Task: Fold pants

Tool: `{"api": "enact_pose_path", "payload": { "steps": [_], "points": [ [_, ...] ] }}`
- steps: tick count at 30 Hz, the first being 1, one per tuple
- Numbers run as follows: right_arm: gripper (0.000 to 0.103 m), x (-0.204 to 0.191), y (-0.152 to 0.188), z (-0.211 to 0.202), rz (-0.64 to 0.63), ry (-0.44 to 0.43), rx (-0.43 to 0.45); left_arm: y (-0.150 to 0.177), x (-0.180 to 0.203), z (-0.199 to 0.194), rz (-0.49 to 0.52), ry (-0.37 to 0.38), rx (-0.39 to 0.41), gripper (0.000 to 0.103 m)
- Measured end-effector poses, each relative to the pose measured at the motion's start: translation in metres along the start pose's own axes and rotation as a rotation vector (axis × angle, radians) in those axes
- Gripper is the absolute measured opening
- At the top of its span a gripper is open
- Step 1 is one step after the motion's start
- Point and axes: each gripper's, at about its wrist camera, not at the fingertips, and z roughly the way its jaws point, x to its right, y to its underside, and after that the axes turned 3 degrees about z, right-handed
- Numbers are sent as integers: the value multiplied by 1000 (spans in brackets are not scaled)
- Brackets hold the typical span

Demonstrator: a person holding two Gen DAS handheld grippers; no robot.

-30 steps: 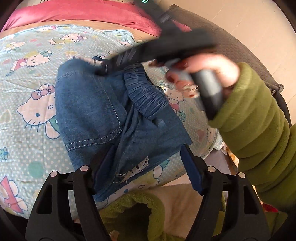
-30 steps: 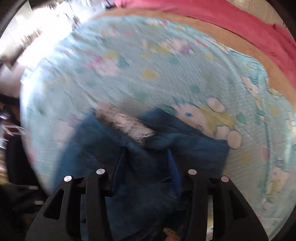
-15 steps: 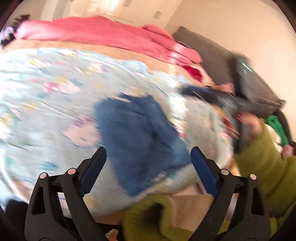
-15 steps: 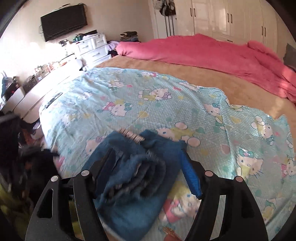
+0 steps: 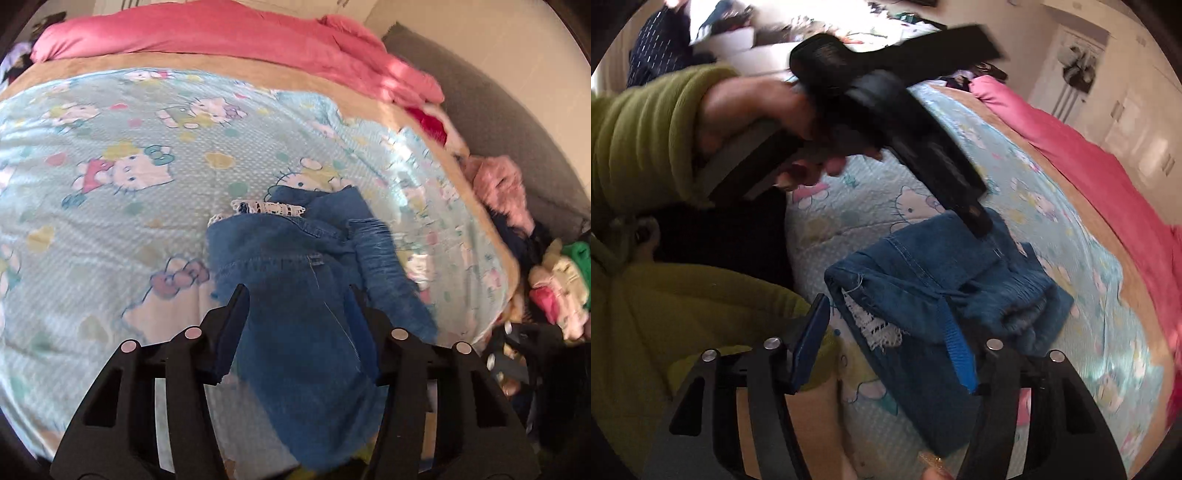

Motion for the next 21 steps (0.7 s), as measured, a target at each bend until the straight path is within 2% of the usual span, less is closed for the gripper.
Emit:
{"api": "enact_pose_path", "payload": {
  "steps": [2,3,5,11,13,18,20,21],
  "points": [
    [58,0,-3,18,-39,28,-12,-3,-2,15,6,-21,-33,45],
    [42,0,-4,26,-47,31,-24,-4,-3,20,5,-35,-39,45],
    [14,9,0,44,37,-83,-107,-2,-5,28,9,-64,-41,45],
    [12,5,17,37,98,-140,-100,3,-1,29,30,-84,-20,45],
    [12,4,23,39,117,-122,-108,3,-1,27,26,-80,-12,45],
    [22,19,22,7,270,-177,-39,6,9,8,43,-85,40,49],
    [25,25,24,-13,289,-153,0,7,14,-1,62,-94,64,51],
    [31,28,24,-21,303,-142,16,7,18,-8,75,-101,84,54]
  ]
}}
